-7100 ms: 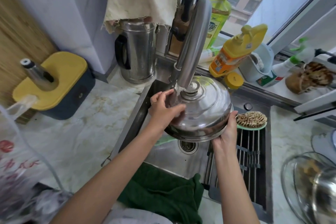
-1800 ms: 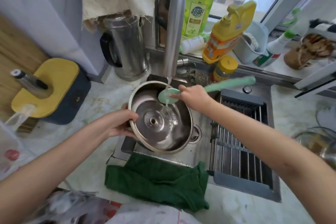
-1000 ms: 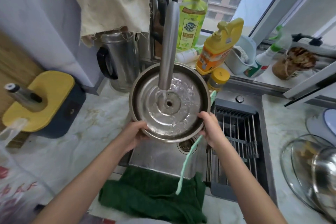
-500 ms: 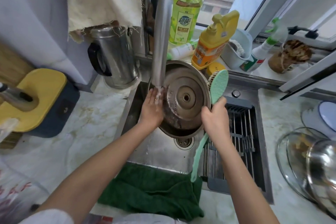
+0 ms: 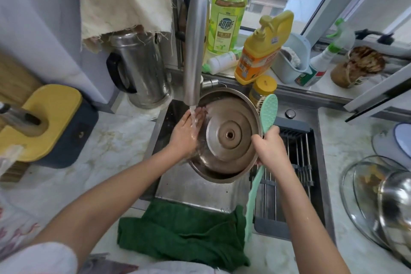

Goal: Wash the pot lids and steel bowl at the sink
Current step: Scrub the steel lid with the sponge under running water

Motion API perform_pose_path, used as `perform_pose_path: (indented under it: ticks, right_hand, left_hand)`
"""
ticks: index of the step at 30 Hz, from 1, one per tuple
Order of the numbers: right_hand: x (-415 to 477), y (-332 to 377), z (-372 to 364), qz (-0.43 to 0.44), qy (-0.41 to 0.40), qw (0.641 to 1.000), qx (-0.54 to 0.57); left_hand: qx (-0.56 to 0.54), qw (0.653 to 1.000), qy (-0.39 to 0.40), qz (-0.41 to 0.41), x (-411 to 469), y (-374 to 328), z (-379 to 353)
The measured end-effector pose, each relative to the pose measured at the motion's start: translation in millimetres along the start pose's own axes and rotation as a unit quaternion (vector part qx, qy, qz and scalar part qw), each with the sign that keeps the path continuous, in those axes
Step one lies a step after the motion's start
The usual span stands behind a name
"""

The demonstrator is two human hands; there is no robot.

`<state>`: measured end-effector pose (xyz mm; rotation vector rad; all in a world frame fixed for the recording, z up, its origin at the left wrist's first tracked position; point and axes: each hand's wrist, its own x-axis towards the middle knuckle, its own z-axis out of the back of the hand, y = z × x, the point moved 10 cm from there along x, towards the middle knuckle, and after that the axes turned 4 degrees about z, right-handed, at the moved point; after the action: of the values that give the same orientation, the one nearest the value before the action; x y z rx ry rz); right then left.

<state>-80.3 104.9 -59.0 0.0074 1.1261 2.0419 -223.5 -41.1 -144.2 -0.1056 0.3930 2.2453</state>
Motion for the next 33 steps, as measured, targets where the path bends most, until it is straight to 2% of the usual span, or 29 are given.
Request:
perform_pose_path:
  ticks: [2,5,7,8,10,12,14,15,16,17,19,21,22,23,26,28,30,33]
  right_hand:
    - [6,-15,-4,-0.041,-0.006,0.997,0.065]
    - [10,-40,-16,-0.107,-0.019,0.982,0.156]
    - [10,-57,-23,-0.153,-0.021,0.966,0.209]
    - [9,-65,-26,-0.176,-0.015,0.952,0.248]
    - [5,-75,-30,-0.201,0.012,0.923,0.327]
    - [-3,-73,-32,-0.203,0.046,0.895,0.394]
    - [-13,-69,-30,-0.204,0.077,0.874,0.435]
    - [-18,-69,-25,-0.206,0.085,0.866,0.447]
    - [-22,-70,-21,-0.209,0.090,0.859,0.458]
    - [-25,-71,-15,-0.209,0.094,0.854,0.467]
    - [-30,-73,-4,-0.196,0.104,0.848,0.481]
    - [-34,-73,7,-0.172,0.112,0.847,0.490]
    - [-36,-72,11,-0.160,0.117,0.847,0.494]
    - [-38,-72,15,-0.153,0.122,0.844,0.500]
    - [-47,-74,24,-0.151,0.135,0.826,0.525]
    - [-52,-81,28,-0.159,0.136,0.810,0.548]
    - [-54,-93,34,-0.164,0.114,0.817,0.541]
    - [-52,-116,53,-0.149,0.039,0.881,0.448]
  left_hand:
    - [-0.077,0.995,0.064,0.019,-11,-17,-12]
    - [-0.231,0.953,0.196,-0.026,-39,-56,-29]
    - [-0.312,0.925,0.206,-0.070,-58,-71,-18]
    - [-0.327,0.926,0.164,-0.093,-65,-72,-5]
    - [-0.312,0.940,-0.005,-0.141,-75,-69,30]
    - [-0.330,0.918,-0.153,-0.155,-85,-60,55]
    - [-0.406,0.880,-0.206,-0.137,-85,-48,67]
    - [-0.476,0.851,-0.193,-0.111,-82,-41,71]
    - [-0.566,0.807,-0.155,-0.070,-77,-33,68]
    - [-0.670,0.736,-0.090,-0.015,-71,-26,62]
    - [-0.830,0.544,0.002,0.122,-67,-16,42]
    - [-0.900,0.364,0.067,0.232,-71,-18,20]
    - [-0.912,0.296,0.091,0.269,-73,-21,13]
    - [-0.915,0.255,0.108,0.294,-76,-23,8]
    - [-0.914,0.190,0.139,0.331,-79,-28,1]
    - [-0.913,0.179,0.159,0.330,-79,-35,6]
    - [-0.916,0.178,0.174,0.315,-74,-45,16]
    - [-0.916,0.216,0.170,0.291,-60,-54,31]
